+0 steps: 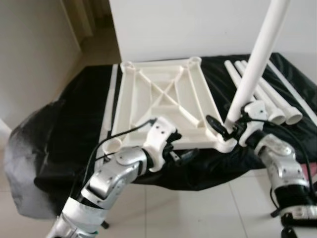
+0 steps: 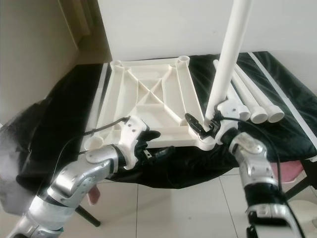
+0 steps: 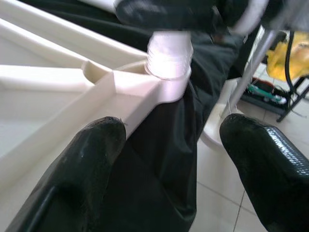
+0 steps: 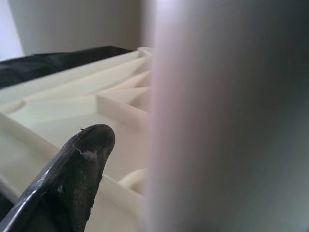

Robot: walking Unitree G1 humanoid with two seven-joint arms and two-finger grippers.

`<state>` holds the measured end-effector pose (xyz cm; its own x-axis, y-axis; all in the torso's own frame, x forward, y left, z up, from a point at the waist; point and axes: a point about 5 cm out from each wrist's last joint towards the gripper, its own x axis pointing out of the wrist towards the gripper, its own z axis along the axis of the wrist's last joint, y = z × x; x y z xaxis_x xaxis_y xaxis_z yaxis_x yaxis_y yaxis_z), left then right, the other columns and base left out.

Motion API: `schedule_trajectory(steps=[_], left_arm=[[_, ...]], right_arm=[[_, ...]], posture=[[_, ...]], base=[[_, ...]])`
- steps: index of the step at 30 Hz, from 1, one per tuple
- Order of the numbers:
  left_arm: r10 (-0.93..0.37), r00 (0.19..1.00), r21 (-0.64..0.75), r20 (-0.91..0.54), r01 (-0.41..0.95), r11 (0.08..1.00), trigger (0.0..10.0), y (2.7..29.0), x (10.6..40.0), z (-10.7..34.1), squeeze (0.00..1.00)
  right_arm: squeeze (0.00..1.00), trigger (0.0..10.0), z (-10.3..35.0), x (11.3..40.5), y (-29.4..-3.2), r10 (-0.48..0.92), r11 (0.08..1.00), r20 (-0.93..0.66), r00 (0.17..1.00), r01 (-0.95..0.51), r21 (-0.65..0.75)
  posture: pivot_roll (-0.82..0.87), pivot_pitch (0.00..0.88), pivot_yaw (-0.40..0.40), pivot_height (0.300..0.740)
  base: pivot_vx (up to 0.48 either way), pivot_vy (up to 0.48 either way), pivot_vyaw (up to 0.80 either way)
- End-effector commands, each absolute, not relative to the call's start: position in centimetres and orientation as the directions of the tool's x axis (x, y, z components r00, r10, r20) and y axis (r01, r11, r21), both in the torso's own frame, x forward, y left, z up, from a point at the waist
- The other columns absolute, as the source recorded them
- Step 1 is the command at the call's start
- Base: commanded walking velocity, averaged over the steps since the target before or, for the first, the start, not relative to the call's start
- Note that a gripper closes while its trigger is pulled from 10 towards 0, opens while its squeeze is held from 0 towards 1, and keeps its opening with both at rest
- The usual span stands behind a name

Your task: Building children table

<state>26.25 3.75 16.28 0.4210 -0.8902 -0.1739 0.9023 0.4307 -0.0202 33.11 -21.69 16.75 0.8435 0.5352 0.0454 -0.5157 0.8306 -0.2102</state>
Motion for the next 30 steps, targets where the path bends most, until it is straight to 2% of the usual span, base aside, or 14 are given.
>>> schedule_trajectory(steps=[1,4,5,6,7,8,9,10,19,20,21,26,30], left_arm=[[-0.928,0.309,-0.005,-0.206,0.949,0.317,10.0,3.4,25.6,15.9,0.00],[-0.927,0.312,0.001,-0.208,0.948,0.319,10.0,3.3,25.7,15.9,0.00],[-0.927,0.313,0.000,-0.204,0.947,0.320,10.0,3.2,25.7,15.9,0.00],[-0.927,0.318,0.004,-0.200,0.946,0.323,10.0,3.2,25.7,16.0,0.00],[-0.927,0.318,0.004,-0.200,0.946,0.323,10.0,3.2,25.7,16.0,0.00],[-0.926,0.322,0.007,-0.196,0.945,0.327,10.0,3.2,25.8,16.1,0.00],[-0.926,0.322,0.007,-0.196,0.945,0.327,10.0,3.2,25.8,16.1,0.00],[-0.926,0.324,0.008,-0.193,0.944,0.329,10.0,3.2,25.8,16.2,0.00],[-0.924,0.332,0.021,-0.188,0.942,0.335,10.0,3.2,25.9,16.4,0.00],[-0.924,0.333,0.022,-0.186,0.942,0.335,10.0,3.2,26.0,16.4,0.00],[-0.925,0.333,0.021,-0.186,0.942,0.335,10.0,3.2,25.9,16.4,0.00],[-0.926,0.329,0.021,-0.186,0.943,0.331,10.0,3.1,25.9,16.4,0.00],[-0.926,0.329,0.021,-0.184,0.943,0.331,10.0,3.0,25.9,16.4,0.00]], right_arm=[[0.00,10.0,16.4,33.3,-21.7,0.562,0.806,0.002,0.827,-0.547,-0.228],[0.00,10.0,16.2,33.4,-22.0,0.568,0.799,-0.015,0.823,-0.556,-0.228],[0.00,9.5,16.2,33.4,-22.0,0.570,0.797,-0.020,0.821,-0.558,-0.230],[0.00,4.1,16.0,33.4,-22.2,0.571,0.793,-0.032,0.820,-0.561,-0.237],[0.00,4.1,16.0,33.4,-22.2,0.571,0.793,-0.032,0.820,-0.561,-0.237],[0.00,2.5,15.8,33.4,-22.4,0.570,0.793,-0.042,0.821,-0.563,-0.234],[0.00,2.5,15.8,33.4,-22.4,0.570,0.793,-0.042,0.821,-0.563,-0.234],[0.00,0.0,15.6,33.4,-22.6,0.570,0.793,-0.049,0.821,-0.564,-0.231],[0.00,0.0,14.4,33.3,-23.2,0.574,0.788,-0.093,0.814,-0.579,-0.207],[0.00,1.4,14.1,33.3,-23.3,0.563,0.797,-0.095,0.821,-0.570,-0.199],[0.00,10.0,13.9,33.2,-23.3,0.557,0.805,-0.093,0.826,-0.564,-0.186],[0.00,10.0,13.6,33.2,-23.2,0.523,0.837,-0.068,0.849,-0.527,-0.148],[0.00,10.0,13.3,33.6,-23.1,0.437,0.895,-0.040,0.899,-0.438,-0.084]], posture=[[-0.05,0.000,0.049,0.740],[-0.05,0.000,0.049,0.740],[-0.05,0.000,0.047,0.740],[-0.05,0.000,0.045,0.740],[-0.05,0.000,0.045,0.740],[-0.05,0.000,0.043,0.740],[-0.05,0.000,0.043,0.740],[-0.05,0.000,0.043,0.740],[-0.05,0.000,0.042,0.740],[-0.06,0.000,0.045,0.740],[-0.06,0.000,0.045,0.740],[-0.07,0.000,0.047,0.740],[-0.07,0.000,0.045,0.740]], base=[[0.000,0.000,0.00],[0.000,0.000,0.00],[0.000,0.000,0.00],[0.000,0.000,0.00],[0.000,0.000,0.00],[0.000,0.000,0.00],[0.000,0.000,0.00],[0.000,0.000,0.00],[0.000,0.000,0.00],[0.000,0.000,0.00],[0.000,0.000,0.00],[0.000,0.000,0.00],[0.000,0.000,0.00]])
